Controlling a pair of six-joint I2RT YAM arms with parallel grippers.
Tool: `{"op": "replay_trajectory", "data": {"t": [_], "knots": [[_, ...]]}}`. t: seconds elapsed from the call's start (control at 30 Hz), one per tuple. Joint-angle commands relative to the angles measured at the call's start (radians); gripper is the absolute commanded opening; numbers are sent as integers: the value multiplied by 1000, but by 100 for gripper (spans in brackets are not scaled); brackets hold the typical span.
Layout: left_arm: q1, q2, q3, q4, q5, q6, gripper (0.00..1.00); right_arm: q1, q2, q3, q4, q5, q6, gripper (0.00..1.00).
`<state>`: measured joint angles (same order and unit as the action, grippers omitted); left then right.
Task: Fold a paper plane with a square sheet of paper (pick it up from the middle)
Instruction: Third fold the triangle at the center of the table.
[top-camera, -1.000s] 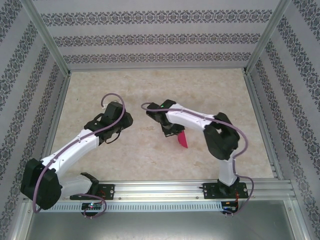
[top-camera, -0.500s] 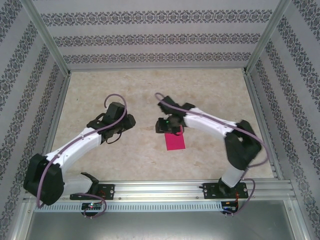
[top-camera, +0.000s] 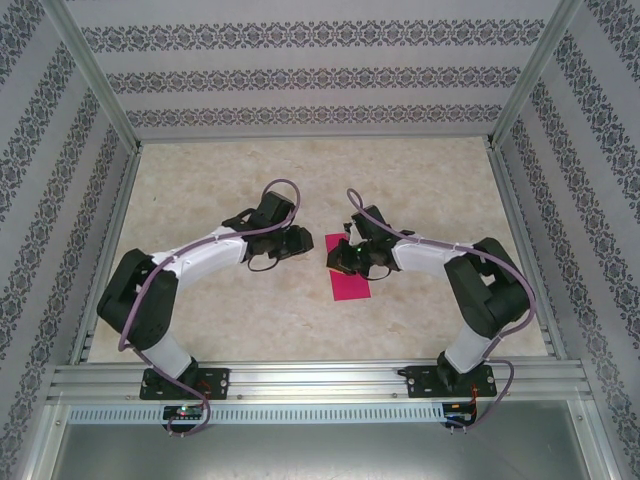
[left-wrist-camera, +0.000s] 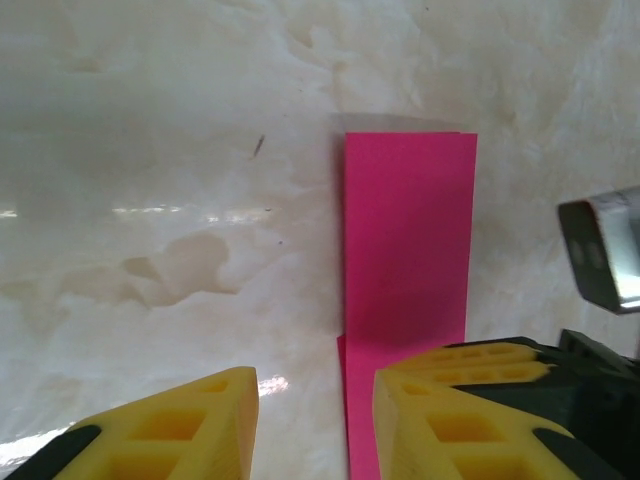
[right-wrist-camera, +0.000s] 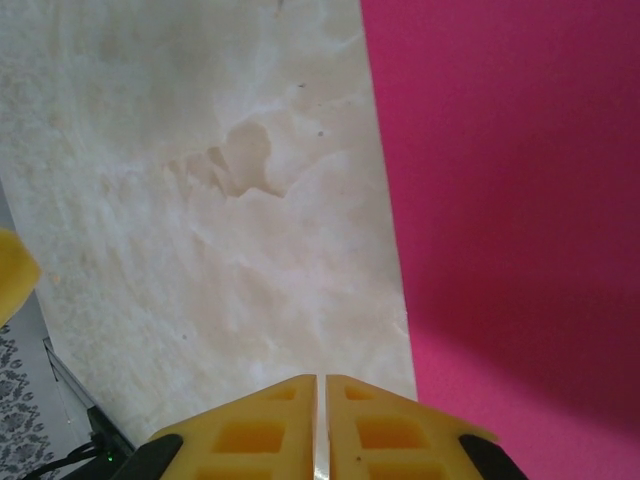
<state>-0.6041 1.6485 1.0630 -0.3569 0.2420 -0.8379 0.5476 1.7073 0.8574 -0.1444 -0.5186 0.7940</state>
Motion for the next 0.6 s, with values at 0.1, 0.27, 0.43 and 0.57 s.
{"op": "replay_trajectory", "data": {"t": [0.1,0.27,0.43,0.57], "knots": [[-31,49,49,9,37,25,37,7,86,-75,149,-19,43,11],[-37,99,85,3,60,24,36,18,84,-81,143,-14,38,12],[-57,160,145,-18,83,40,33,2,-68,-142,207,-14,84,19],[-72,210,189,-30,95,39,29,-42,-211,-172,39,97,31,22]]}}
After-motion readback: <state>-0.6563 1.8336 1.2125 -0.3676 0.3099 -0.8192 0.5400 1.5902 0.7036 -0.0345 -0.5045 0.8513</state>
